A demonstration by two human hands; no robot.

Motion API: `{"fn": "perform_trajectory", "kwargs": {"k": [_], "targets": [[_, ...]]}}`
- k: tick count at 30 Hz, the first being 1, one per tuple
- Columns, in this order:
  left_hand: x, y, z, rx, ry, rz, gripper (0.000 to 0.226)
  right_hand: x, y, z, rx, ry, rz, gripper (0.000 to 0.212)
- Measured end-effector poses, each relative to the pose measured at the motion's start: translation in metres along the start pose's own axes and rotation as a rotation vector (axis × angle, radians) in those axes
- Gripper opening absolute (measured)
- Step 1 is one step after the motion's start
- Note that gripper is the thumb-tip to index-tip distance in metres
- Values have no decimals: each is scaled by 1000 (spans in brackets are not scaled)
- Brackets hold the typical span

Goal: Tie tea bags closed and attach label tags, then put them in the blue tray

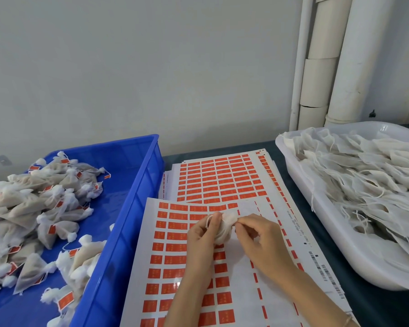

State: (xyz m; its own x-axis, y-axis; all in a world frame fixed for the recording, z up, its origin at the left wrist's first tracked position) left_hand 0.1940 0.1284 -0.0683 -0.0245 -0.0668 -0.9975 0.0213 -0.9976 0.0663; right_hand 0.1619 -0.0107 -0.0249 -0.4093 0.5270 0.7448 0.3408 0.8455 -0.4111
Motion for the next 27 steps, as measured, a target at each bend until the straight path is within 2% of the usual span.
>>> {"fn": "perform_trajectory", "kwargs": {"k": [5, 10, 15, 19, 21, 22, 24, 25, 27], "targets": [[-2, 6, 2, 78, -22, 31, 28, -7, -3, -3, 0, 43, 126, 9], [2, 11, 2, 189, -94, 80, 25, 1, -14, -2, -51, -9, 53, 24], [-3, 11, 2, 205, -78, 110, 26, 18, -19, -1, -88, -144, 31, 26], [-6, 10, 3, 203, -42, 98, 24, 21, -20, 0, -103, -177, 17, 27], [-4, 10, 1, 191, -35, 61, 14, 23, -18, 1, -97, -187, 12, 27], [-4, 12, 1, 197, -23, 35, 16, 24, -16, 1, -86, -196, 11, 27], [6, 12, -5, 191, -28, -16, 58, 26, -13, 2, -60, -219, 16, 26], [11, 12, -8, 191, -37, -24, 70, 27, -11, 2, -46, -225, 16, 26], [15, 14, -9, 190, -47, -57, 74, 26, -9, 1, -22, -216, 6, 26]]}}
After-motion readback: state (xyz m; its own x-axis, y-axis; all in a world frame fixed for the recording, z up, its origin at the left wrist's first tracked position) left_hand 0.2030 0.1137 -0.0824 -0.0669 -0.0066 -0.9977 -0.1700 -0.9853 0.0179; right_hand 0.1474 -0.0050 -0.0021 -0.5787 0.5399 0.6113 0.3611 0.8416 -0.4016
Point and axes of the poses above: each hand's wrist, its own z-axis away from the middle knuckle, its own y-axis out of the palm, x = y × z, the point moved 10 cm from there along -z, towards the middle knuckle, and after that the axes turned 1 degree about -z, right-handed, at the moved point
